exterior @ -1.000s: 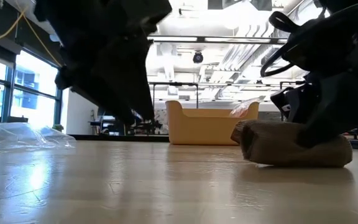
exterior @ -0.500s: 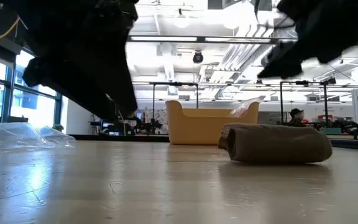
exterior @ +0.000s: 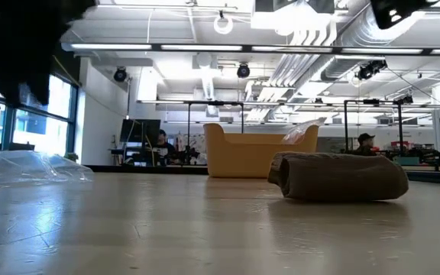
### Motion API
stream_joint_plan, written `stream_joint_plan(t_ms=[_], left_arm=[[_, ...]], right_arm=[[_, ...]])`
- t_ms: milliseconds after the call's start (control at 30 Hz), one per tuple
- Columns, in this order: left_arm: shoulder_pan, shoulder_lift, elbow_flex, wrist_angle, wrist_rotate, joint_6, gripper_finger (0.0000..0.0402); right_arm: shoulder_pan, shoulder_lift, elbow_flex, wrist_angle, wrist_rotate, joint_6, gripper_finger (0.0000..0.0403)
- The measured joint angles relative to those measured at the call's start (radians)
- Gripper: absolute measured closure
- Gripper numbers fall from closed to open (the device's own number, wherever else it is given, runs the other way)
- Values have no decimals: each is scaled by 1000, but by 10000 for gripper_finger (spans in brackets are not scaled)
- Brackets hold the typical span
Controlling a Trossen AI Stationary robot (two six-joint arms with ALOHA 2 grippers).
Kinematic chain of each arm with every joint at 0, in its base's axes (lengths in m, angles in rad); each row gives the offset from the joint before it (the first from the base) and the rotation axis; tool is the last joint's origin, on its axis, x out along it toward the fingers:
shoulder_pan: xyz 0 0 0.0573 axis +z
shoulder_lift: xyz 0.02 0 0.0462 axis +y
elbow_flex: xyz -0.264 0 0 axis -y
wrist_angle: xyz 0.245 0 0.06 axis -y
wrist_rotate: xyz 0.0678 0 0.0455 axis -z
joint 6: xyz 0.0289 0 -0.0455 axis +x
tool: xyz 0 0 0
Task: Roll bandage
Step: Open the transparent zip bag
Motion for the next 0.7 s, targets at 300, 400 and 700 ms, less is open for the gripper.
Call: stream_joint_plan(t_ms=[300,400,700], left_arm=[[144,-29,-133,-53,177,116,259],[209,-41,-248,57,231,206,280],[283,-105,-363,906,-49,549,315]], right_arm=[[50,60,0,1,119,-10,174],[50,66,0,1,119,-10,174],[46,66,0,1,127,-2,174]])
